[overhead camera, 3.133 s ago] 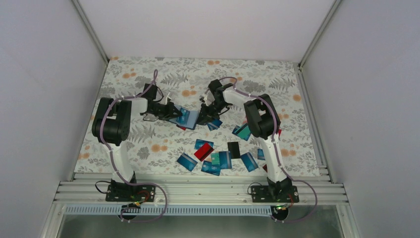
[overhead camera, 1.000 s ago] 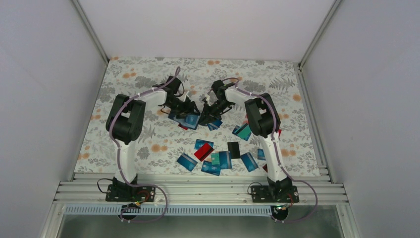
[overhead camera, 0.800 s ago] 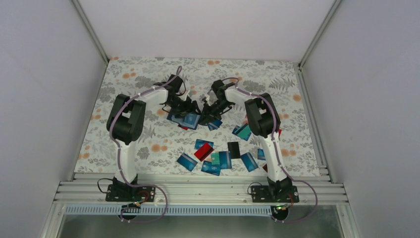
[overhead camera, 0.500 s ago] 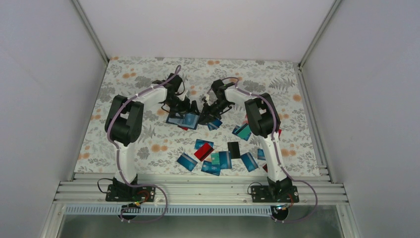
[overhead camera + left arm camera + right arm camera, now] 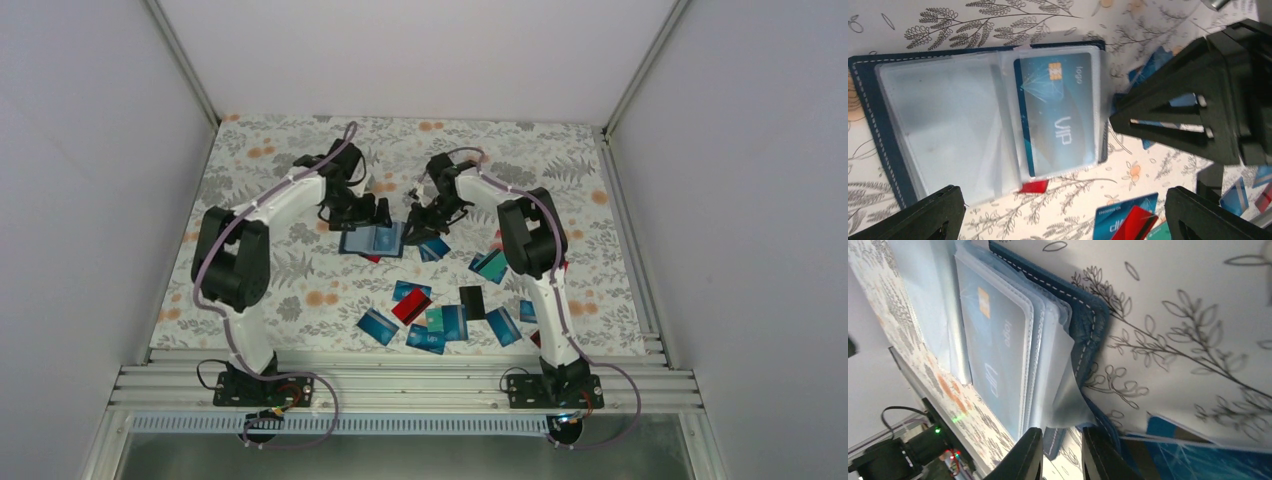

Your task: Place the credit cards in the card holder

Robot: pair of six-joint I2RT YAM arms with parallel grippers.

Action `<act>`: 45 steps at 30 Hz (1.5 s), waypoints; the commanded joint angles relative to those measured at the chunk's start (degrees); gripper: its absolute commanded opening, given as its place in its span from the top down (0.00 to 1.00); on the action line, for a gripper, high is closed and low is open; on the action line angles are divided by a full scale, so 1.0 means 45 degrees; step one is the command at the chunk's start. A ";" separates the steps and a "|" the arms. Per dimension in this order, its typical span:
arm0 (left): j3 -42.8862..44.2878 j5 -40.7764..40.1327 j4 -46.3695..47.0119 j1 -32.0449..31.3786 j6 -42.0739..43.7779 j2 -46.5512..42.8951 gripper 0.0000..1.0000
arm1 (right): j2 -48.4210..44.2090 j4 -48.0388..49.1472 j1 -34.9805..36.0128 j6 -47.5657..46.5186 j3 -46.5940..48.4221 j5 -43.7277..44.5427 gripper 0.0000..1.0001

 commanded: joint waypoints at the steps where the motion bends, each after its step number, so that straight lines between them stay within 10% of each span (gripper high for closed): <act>1: -0.0832 -0.0294 -0.0090 -0.0214 0.0487 -0.1366 0.00 | -0.1336 -0.0336 -0.0085 -0.0311 -0.0184 0.1135 0.79; 25: -0.4851 0.2068 0.3235 -0.5055 0.0506 -0.2905 0.08 | -1.1590 0.2784 0.0324 0.3656 -1.2599 0.2240 0.55; 36: -0.5857 -0.3160 0.1558 -0.5614 -0.1061 -0.3029 0.11 | -1.2764 0.3766 0.2178 0.5271 -1.4148 0.2548 0.53; 45: -0.7928 -0.2109 0.2820 -0.5849 -0.1189 -0.3570 0.11 | -1.2380 0.4187 0.3044 0.5734 -1.3913 0.2821 0.54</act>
